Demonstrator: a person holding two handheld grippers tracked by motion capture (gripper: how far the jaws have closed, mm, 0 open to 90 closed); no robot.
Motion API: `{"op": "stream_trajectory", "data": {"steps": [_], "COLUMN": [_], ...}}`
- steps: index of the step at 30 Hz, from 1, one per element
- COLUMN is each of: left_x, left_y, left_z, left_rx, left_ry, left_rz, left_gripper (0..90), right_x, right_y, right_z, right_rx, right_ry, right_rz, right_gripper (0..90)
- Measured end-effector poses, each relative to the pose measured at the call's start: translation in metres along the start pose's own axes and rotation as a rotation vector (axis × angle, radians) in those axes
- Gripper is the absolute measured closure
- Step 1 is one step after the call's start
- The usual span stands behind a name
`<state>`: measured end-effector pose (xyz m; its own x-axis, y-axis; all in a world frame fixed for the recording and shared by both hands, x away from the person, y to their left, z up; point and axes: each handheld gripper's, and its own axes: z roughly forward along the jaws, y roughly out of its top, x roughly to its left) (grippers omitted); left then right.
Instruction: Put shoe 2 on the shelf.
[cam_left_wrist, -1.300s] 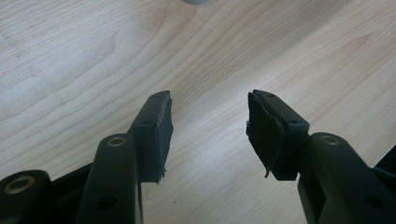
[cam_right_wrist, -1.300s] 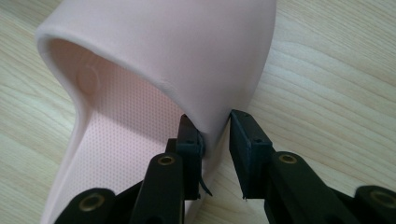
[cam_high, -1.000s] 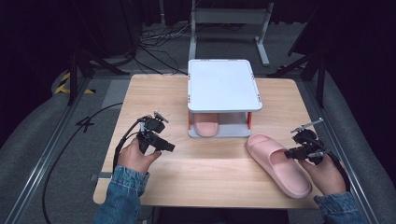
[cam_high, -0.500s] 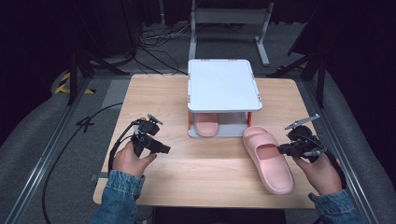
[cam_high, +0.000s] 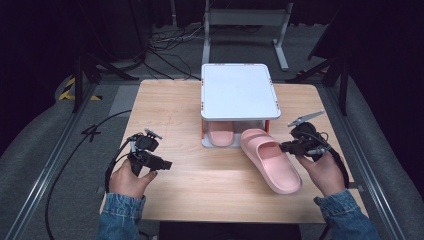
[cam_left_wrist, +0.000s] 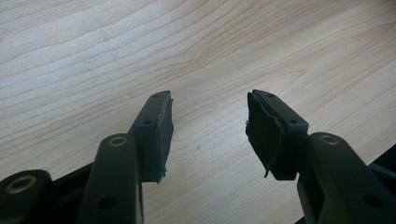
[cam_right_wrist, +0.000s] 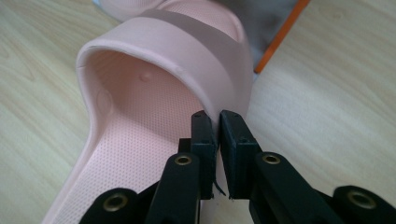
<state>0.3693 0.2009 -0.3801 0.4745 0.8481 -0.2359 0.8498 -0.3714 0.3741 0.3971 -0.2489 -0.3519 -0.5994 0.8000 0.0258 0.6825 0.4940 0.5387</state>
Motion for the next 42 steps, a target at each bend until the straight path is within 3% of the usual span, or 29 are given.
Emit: {"op": "stream_trajectory", "data": {"steps": [4, 18, 20, 23, 27, 31, 32, 36, 42], "left_x": [0.003, 0.003, 0.003, 0.003, 0.003, 0.003, 0.003, 0.001, -0.002], "left_y": [-0.003, 0.000, 0.001, 0.002, 0.004, 0.005, 0.006, 0.009, 0.015], "left_z": [-0.001, 0.001, 0.001, 0.002, 0.003, 0.003, 0.003, 0.005, 0.008], "left_rx": [0.003, 0.004, 0.009, 0.006, 0.012, 0.014, 0.010, 0.017, 0.015], "left_ry": [0.003, -0.002, -0.005, -0.003, -0.008, -0.007, -0.009, -0.016, -0.018], "left_rz": [-0.006, -0.003, -0.001, 0.001, 0.003, 0.007, 0.010, 0.016, 0.027], "left_gripper": [50.5, 50.5, 50.5, 50.5, 50.5, 50.5, 50.5, 50.4, 50.3], "right_x": [0.001, -0.001, 0.000, 0.005, 0.007, 0.005, 0.003, -0.002, 0.005], "right_y": [0.013, 0.043, 0.044, 0.047, 0.045, 0.043, 0.041, 0.033, 0.024], "right_z": [0.006, 0.043, 0.050, 0.062, 0.073, 0.078, 0.078, 0.076, 0.053], "right_rx": [-0.035, -0.077, -0.073, -0.048, -0.027, 0.001, -0.004, -0.020, -0.071], "right_ry": [-0.025, -0.132, -0.135, -0.186, -0.195, -0.162, -0.138, -0.115, -0.084], "right_rz": [-0.002, 0.062, 0.067, 0.052, 0.050, 0.077, 0.079, 0.086, 0.051], "right_gripper": [84.3, 84.3, 84.3, 84.1, 83.2, 80.2, 76.5, 66.6, 59.1]}}
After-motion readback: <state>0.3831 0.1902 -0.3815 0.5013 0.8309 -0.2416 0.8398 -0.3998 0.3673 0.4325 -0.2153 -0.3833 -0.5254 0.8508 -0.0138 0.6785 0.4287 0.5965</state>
